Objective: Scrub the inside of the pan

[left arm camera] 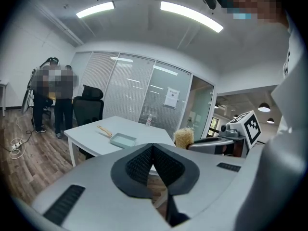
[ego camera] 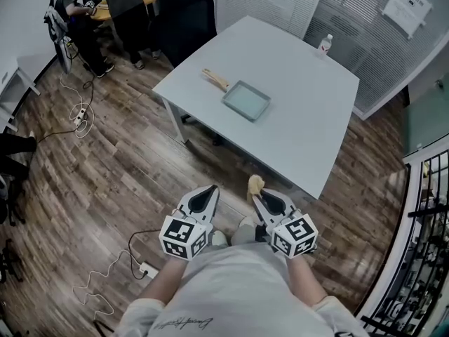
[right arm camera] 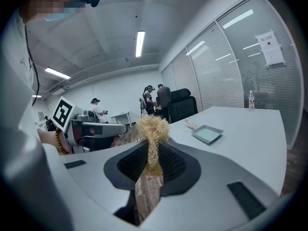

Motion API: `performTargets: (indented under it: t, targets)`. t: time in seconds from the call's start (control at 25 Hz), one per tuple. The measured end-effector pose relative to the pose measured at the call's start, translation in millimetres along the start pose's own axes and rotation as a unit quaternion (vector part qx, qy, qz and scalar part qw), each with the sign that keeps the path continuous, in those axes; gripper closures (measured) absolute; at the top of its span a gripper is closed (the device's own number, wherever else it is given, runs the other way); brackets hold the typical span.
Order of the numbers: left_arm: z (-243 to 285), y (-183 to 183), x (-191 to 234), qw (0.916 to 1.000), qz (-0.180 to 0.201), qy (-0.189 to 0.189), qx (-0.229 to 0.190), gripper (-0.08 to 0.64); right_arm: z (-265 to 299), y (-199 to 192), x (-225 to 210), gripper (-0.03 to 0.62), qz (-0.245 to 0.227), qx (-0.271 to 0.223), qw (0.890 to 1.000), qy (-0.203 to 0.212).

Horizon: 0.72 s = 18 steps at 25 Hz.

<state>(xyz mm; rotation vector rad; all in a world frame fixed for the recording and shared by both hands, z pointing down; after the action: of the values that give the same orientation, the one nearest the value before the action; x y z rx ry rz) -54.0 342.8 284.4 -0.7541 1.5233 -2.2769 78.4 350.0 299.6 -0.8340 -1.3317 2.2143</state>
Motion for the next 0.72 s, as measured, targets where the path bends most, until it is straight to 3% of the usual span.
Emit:
performTargets:
  t: [0.36,0.72]
  targets:
    - [10.0,1.3,19.3,1.0000,-0.003,-0.004,0.001,0.549,23.4,3.6,-6.1,0.515,-0.001,0.005,1.000,0.005]
    - [64.8,19.3,54.7,1.0000,-0.007,0.004,0.001,0.549,71.3,24.3,-53.8,0.515,0.002,0.011,1.000,0.017]
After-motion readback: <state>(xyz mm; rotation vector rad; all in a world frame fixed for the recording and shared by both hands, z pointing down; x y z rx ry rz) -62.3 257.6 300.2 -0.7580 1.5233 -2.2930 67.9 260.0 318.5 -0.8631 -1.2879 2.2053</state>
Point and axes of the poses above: the fingertips, and each gripper's own axes: z forward along the fingers, x to its left, y out of its top, the point moved 2 cm from there along -z, backward along the fingers, and after that the axes turned 1 degree about z, right-handed, at the moved point
